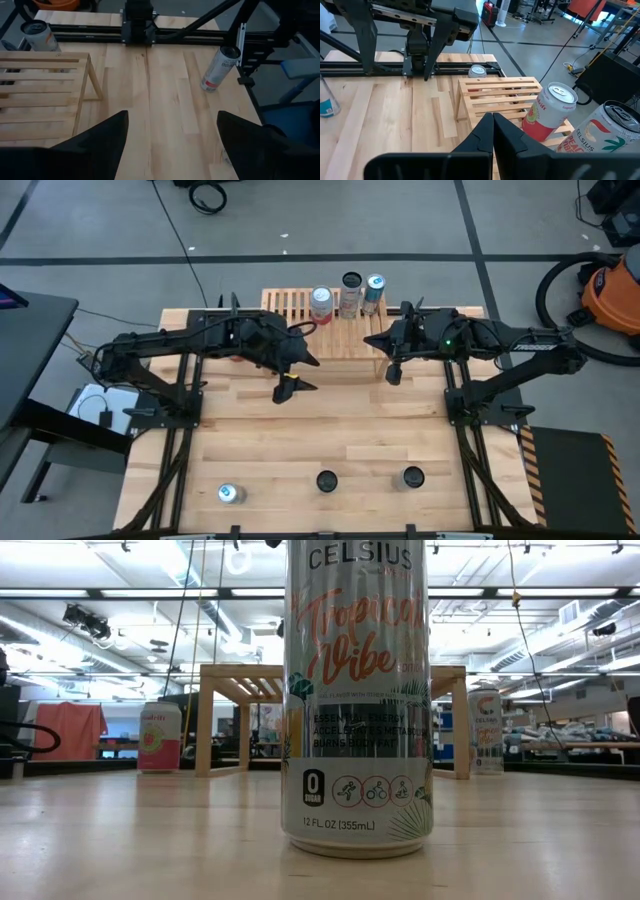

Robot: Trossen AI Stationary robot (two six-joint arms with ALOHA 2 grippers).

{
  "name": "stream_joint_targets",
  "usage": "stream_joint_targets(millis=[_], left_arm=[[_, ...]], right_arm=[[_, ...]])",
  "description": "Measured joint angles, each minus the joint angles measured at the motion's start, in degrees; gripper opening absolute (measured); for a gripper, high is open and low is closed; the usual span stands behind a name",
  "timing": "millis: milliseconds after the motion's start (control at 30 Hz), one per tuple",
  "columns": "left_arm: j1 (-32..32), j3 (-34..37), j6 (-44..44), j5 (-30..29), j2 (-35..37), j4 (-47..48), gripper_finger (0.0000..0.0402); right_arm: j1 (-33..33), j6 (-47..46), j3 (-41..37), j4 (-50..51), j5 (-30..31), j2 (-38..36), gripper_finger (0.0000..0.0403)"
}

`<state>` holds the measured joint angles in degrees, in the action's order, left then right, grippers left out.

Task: Place canned beverage on shelf
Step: Put the bottom white yellow soda can on the shelf

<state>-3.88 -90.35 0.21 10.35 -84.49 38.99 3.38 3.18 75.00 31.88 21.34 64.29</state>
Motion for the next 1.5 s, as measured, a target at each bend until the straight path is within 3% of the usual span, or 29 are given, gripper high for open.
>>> stream_joint_targets(millis=[267,600,867,1233,1500], left_arm=[[0.52,0.00,-4.34,-0.04,0.00,-1.46,0.0314],[5.56,0.00,-2.23,-0.03,0.00,-5.85,0.0314],[5.66,0.00,-3.69,-5.95,0.00,-7.31,0.0314],[5.98,0.00,-6.87,-2.98,-0.01,-6.94,0.0314],[11.74,0.00,-7.04,-5.67,-0.01,-6.48,0.0314]], right_arm=[[-0.02,-0.01,0.00,-0.02,0.00,0.00,0.0009],[-0.02,-0.01,0.00,-0.02,0.00,0.00,0.0010],[-0.02,-0.02,0.00,-0.02,0.00,0.00,0.0010],[-0.02,-0.01,0.00,-0.01,0.00,0.00,0.0010],[-0.02,-0.02,0.00,0.00,0.00,0.00,0.0010]])
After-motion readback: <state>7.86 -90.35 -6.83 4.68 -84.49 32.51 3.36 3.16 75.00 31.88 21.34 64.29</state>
